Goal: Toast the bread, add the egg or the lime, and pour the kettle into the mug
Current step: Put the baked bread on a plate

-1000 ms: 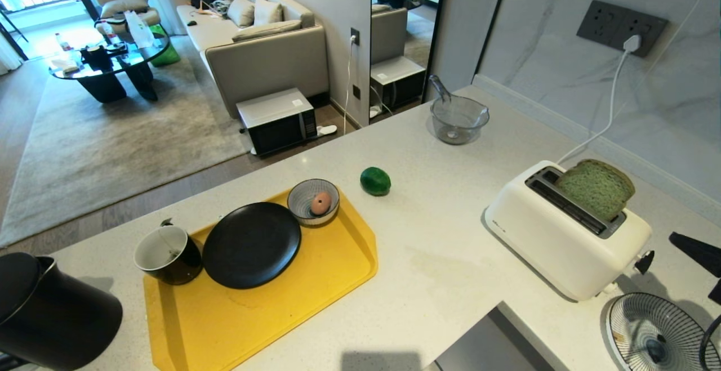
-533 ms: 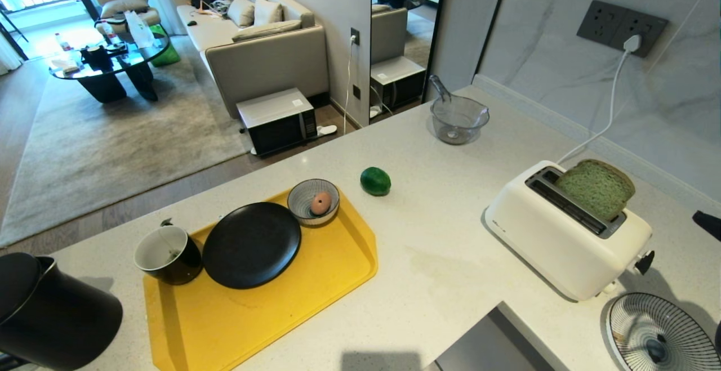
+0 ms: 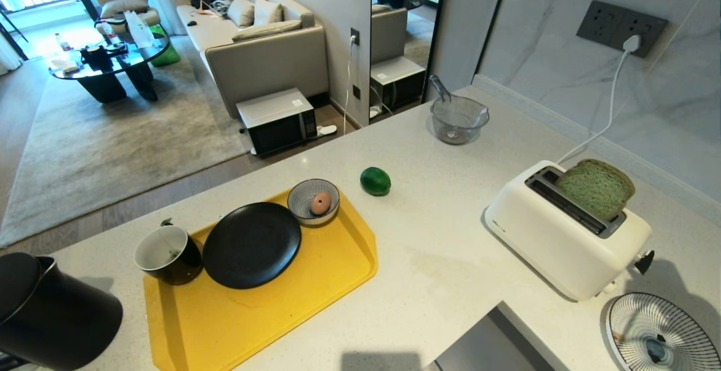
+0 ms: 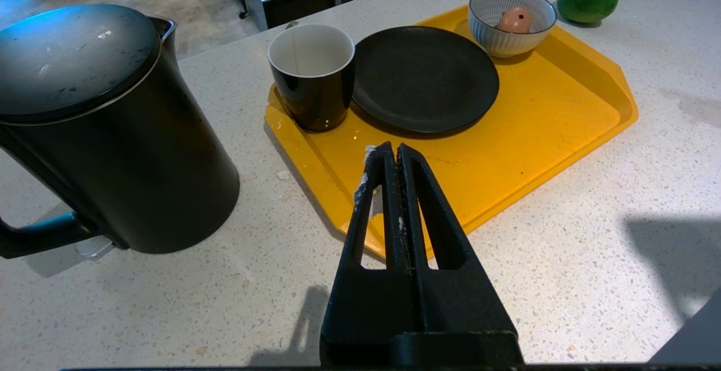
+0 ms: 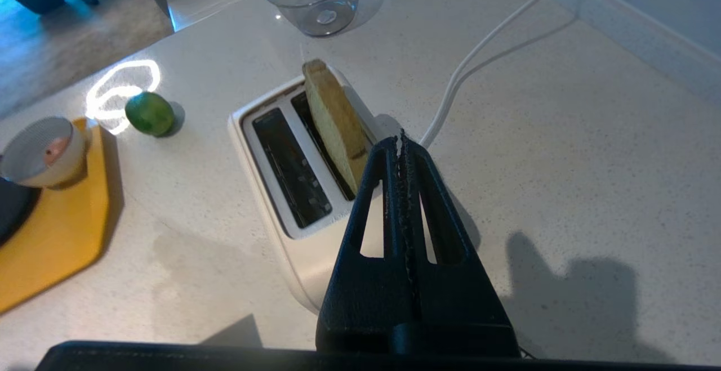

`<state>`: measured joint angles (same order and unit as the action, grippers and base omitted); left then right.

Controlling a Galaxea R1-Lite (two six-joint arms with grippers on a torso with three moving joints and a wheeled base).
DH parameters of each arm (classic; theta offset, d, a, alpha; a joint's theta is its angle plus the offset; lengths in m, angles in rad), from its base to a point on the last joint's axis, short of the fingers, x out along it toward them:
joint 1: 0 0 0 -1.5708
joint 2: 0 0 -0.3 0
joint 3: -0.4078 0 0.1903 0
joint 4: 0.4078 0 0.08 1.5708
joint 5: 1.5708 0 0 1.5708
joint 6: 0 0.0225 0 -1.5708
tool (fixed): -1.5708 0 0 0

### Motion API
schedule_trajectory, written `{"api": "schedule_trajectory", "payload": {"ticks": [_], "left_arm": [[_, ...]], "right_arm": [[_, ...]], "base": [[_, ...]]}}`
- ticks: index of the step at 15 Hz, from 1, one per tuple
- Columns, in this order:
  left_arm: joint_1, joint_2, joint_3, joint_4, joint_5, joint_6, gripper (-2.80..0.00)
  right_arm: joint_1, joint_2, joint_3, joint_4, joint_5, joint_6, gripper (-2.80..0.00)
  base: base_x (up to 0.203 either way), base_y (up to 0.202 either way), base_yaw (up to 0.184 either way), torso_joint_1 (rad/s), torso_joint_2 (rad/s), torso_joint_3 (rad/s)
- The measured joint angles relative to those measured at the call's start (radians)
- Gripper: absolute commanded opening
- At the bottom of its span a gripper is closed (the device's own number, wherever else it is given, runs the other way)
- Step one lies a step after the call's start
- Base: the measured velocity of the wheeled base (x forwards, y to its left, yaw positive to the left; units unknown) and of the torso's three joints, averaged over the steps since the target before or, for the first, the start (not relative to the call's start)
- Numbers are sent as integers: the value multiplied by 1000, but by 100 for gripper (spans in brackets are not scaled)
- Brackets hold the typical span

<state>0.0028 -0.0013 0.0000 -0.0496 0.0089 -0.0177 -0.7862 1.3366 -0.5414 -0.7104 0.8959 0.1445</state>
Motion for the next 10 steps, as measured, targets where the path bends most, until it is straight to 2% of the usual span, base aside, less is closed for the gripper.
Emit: {"api": "schedule_trajectory", "payload": {"ticks": [3,5,6,9,10], "left_arm": [[0,0,0,0,0,0,-280],[1,0,0,0,0,0,-280],[1,0,0,0,0,0,-280],[0,0,0,0,0,-1,-280],[0,0,0,0,0,0,-280]], "right_arm": [[43,-34,-307,452,-14,52,-280],[106,-22,-437,722,-38,6,-280],[126,-5,-454,790,-56,-62,-280],[150,61,-486,775,-71,-314,-280],[154,74,-500,772,-70,-352,-280]], "base": [[0,0,0,0,0,0],[0,0,0,0,0,0],[0,0,0,0,0,0],[0,0,0,0,0,0],[0,0,0,0,0,0]]}}
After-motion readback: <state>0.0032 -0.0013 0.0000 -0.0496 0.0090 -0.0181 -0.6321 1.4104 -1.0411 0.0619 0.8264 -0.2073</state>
